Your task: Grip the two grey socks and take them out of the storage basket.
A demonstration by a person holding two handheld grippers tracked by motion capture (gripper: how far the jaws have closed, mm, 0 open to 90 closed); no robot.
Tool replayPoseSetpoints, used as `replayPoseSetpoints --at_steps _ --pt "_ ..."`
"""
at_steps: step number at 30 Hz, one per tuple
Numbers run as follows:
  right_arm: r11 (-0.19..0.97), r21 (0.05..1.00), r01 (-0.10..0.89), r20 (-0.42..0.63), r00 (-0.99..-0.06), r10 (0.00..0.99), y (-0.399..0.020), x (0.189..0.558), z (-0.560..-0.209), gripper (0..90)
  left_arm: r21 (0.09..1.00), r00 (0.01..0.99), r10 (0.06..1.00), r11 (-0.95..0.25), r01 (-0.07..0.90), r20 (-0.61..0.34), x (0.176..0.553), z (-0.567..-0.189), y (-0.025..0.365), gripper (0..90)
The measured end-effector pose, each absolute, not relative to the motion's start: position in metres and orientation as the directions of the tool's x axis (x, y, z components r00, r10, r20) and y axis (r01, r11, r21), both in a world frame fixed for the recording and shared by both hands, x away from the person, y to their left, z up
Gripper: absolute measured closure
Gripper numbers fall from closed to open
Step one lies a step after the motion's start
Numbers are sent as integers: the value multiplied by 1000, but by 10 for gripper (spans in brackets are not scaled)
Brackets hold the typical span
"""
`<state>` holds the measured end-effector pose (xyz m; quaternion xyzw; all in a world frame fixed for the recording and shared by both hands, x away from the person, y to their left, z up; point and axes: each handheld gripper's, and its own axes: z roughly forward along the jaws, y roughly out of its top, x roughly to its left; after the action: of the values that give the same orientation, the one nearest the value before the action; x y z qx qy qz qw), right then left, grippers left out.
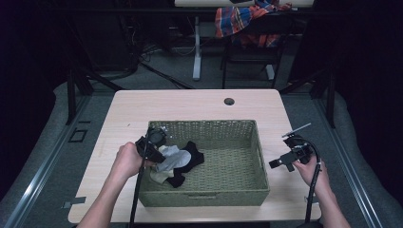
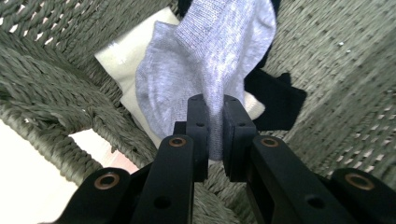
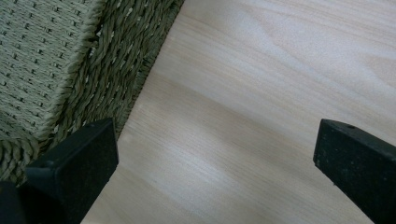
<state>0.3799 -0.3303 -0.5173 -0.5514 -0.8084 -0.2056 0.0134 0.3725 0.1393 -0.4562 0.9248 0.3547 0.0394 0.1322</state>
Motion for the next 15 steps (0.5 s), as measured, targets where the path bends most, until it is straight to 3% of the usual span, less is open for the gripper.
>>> replayPoseSetpoints --at_steps 15 --pt "324 295 899 250 -400 882 -332 382 -518 0 322 751 659 -701 636 -48 372 -431 149 838"
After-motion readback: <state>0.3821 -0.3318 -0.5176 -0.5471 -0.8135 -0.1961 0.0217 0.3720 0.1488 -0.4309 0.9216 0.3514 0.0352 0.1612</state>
